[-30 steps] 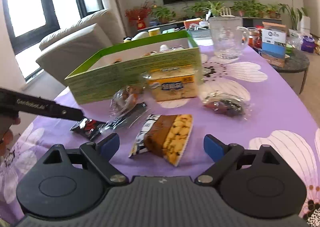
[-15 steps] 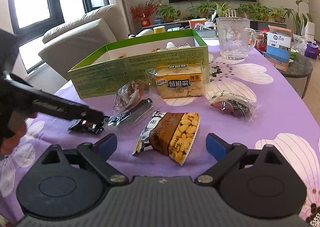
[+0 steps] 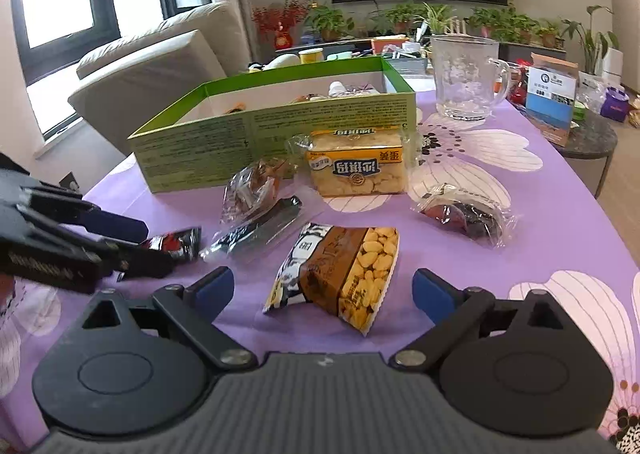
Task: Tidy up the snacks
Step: 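Grasp the black-and-red snack bag with the left tool, then hold the black-and-red bag with the left tool while the right tool grasps the peanut bag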
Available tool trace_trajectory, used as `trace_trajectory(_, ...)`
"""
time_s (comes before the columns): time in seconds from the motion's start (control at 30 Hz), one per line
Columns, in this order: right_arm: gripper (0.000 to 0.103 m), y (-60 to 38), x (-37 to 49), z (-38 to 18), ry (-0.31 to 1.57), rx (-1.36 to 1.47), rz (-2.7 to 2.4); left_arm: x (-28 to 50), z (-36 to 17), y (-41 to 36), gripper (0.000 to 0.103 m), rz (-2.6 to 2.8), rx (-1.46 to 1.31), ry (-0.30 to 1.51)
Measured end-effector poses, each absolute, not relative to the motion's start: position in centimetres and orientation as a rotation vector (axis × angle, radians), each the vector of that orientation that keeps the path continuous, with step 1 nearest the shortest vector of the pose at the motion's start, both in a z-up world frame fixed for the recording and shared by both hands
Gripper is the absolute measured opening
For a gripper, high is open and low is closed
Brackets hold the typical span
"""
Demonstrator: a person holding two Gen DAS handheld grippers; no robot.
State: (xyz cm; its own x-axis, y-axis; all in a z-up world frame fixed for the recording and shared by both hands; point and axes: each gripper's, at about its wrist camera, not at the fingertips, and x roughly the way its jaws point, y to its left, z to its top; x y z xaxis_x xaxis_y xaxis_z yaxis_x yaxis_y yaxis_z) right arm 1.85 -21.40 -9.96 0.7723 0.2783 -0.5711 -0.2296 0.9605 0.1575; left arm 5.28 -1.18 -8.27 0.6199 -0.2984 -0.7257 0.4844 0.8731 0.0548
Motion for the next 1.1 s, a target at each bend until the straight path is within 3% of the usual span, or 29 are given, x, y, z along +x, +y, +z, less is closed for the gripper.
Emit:
trace_trajectory(0.23, 0.048, -20.2, 2.6, -10.0, 0.654, 0.019, 0.260, 6.0, -9.0, -0.4, 0.047, -0.501, 0.201, 0.817)
trace_trajectory(0.33, 0.048, -19.2, 2.7, -10.1, 0.658, -0.085, 0.251, 6.2, -8.8, 0.2, 0.028, -0.489, 0.135, 0.827)
trace_trajectory(0.43, 0.047, -19.6, 2.5, -9.7, 0.659, -0.057, 0.286, 6.2, -8.7, 0.7, 0.025, -0.477, 0.071, 0.837)
trace_trajectory(1.1, 0.048, -19.8, 0.9, -8.9, 0.614, -0.080, 0.258, 4.2, -6.8, 2.0, 0.025, -0.457, -0.007, 0.779)
